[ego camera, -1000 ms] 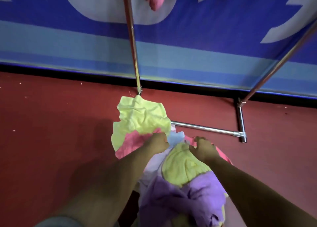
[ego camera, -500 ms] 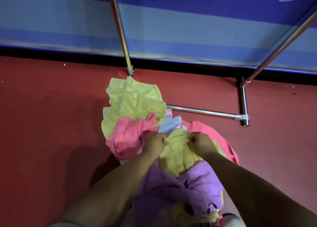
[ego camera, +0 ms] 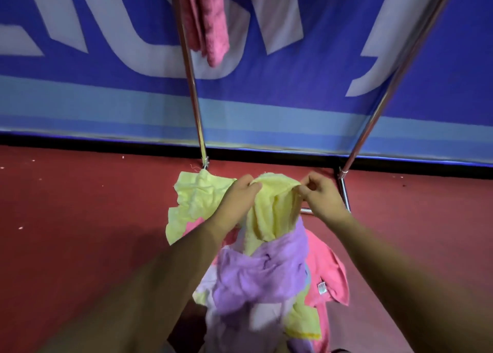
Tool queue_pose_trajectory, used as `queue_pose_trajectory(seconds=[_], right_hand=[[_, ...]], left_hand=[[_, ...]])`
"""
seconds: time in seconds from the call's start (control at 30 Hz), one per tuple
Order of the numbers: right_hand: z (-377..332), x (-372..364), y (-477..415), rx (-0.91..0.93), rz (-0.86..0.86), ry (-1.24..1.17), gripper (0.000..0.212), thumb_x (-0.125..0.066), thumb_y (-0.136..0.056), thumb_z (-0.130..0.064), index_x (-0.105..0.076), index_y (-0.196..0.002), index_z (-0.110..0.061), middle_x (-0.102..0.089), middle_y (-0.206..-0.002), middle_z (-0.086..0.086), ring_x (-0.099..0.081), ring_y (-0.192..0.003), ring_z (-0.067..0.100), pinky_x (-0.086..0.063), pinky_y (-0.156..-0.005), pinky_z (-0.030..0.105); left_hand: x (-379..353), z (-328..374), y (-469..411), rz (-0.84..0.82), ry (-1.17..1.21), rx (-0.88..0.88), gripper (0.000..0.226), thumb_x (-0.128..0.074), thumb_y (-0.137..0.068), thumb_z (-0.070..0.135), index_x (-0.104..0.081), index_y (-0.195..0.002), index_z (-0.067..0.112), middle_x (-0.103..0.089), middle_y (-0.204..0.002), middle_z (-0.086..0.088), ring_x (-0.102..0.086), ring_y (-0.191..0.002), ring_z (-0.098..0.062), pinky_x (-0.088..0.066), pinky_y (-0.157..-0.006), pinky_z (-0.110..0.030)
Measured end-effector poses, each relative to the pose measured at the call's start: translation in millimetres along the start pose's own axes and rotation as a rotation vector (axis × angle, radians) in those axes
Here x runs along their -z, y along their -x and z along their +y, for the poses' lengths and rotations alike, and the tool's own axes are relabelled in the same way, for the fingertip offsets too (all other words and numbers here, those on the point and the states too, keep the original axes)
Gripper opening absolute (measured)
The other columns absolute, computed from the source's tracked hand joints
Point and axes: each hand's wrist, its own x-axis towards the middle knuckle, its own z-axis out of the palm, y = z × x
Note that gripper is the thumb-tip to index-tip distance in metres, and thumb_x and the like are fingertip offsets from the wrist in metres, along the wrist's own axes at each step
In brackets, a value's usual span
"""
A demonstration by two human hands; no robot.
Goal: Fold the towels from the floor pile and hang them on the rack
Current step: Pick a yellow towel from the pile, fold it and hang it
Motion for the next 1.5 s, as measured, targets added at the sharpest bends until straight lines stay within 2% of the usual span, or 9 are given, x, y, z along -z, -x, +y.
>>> queue_pose_trajectory(seconds=[0.27, 0.4, 0.63, 0.77, 0.9, 1.07, 1.2, 1.37, 1.5], right_hand=[[-94, 26, 59, 0.214, 0.140, -0.128, 0.019, -0.065, -0.084, 0.003, -0.054, -0.072, -0.007, -0.053, -0.061, -0.002, -0.043, -0.051, 0.000, -0.036, -0.053, 0.013], [-91, 23, 74, 0.235, 0.055, -0.044, 0.013, -0.067, -0.084, -0.001, -0.057, -0.077, 0.000, -0.057, -0.065, 0.000, -0.045, -0.053, 0.001, -0.038, -0.054, 0.016], [-86, 29, 72, 0.202, -0.226, -0.052, 0.014, -0.079, -0.081, -0.010, -0.071, -0.093, -0.013, -0.058, -0.070, 0.000, -0.051, -0.066, 0.011, -0.041, -0.063, 0.026], [-90, 43, 79, 0.182, -0.387, -0.008, 0.023, -0.083, -0.081, -0.016, -0.068, -0.063, -0.020, -0.044, -0.059, -0.002, -0.037, -0.057, 0.010, -0.029, -0.052, 0.022], [-93, 51, 83, 0.205, -0.480, -0.064, 0.016, -0.083, -0.080, -0.012, -0.068, -0.077, -0.006, -0.067, -0.075, 0.000, -0.060, -0.075, 0.010, -0.046, -0.073, 0.020], [-95, 48, 83, 0.143, -0.525, -0.162, 0.031, -0.086, -0.077, -0.013, -0.055, -0.075, -0.013, -0.050, -0.068, 0.003, -0.045, -0.070, 0.017, -0.037, -0.066, 0.031], [-102, 47, 85, 0.088, -0.491, -0.243, 0.026, -0.083, -0.076, -0.015, -0.065, -0.082, 0.002, -0.063, -0.071, 0.010, -0.057, -0.069, 0.019, -0.048, -0.067, 0.024], [-114, 47, 88, 0.137, -0.219, -0.393, 0.025, -0.079, -0.079, -0.027, -0.069, -0.075, -0.005, -0.064, -0.071, 0.009, -0.053, -0.070, 0.020, -0.040, -0.067, 0.032], [-125, 41, 95, 0.193, -0.214, -0.407, 0.028, -0.074, -0.087, -0.030, -0.070, -0.078, -0.004, -0.064, -0.072, 0.006, -0.054, -0.070, 0.018, -0.041, -0.066, 0.030]], left_hand=[[37, 66, 65, 0.069, 0.303, -0.107, 0.024, -0.072, -0.072, 0.022, -0.053, -0.087, 0.018, -0.060, -0.080, -0.005, -0.055, -0.071, -0.018, -0.043, -0.067, -0.034], [43, 61, 75, 0.066, -0.028, -0.100, 0.039, -0.082, -0.076, 0.035, -0.067, -0.110, 0.025, -0.068, -0.107, 0.011, -0.065, -0.096, -0.007, -0.050, -0.090, -0.028], [53, 70, 85, -0.041, 0.120, -0.247, 0.015, -0.061, -0.098, 0.029, -0.071, -0.089, 0.022, -0.068, -0.078, 0.007, -0.061, -0.072, -0.010, -0.047, -0.070, -0.028], [51, 79, 92, -0.046, 0.242, -0.257, 0.019, -0.056, -0.101, 0.024, -0.066, -0.086, 0.017, -0.061, -0.071, 0.002, -0.055, -0.062, -0.012, -0.043, -0.059, -0.025], [61, 89, 98, -0.122, 0.411, -0.237, 0.018, -0.056, -0.098, 0.010, -0.064, -0.082, 0.013, -0.059, -0.070, 0.000, -0.054, -0.061, -0.009, -0.045, -0.060, -0.019], [74, 95, 101, -0.132, 0.507, -0.236, 0.015, -0.059, -0.092, -0.004, -0.062, -0.088, 0.010, -0.063, -0.081, -0.005, -0.061, -0.067, -0.012, -0.051, -0.064, -0.021], [79, 90, 98, -0.118, 0.450, -0.156, 0.021, -0.063, -0.088, -0.004, -0.066, -0.098, 0.014, -0.060, -0.101, -0.009, -0.062, -0.079, -0.016, -0.052, -0.072, -0.028], [83, 85, 102, -0.253, -0.134, -0.158, 0.029, -0.074, -0.079, 0.048, -0.075, -0.103, 0.031, -0.075, -0.097, 0.010, -0.069, -0.089, -0.005, -0.051, -0.082, -0.024], [76, 84, 107, -0.322, -0.210, -0.210, 0.018, -0.075, -0.084, 0.045, -0.075, -0.087, 0.027, -0.074, -0.086, 0.008, -0.068, -0.079, -0.008, -0.052, -0.076, -0.032]])
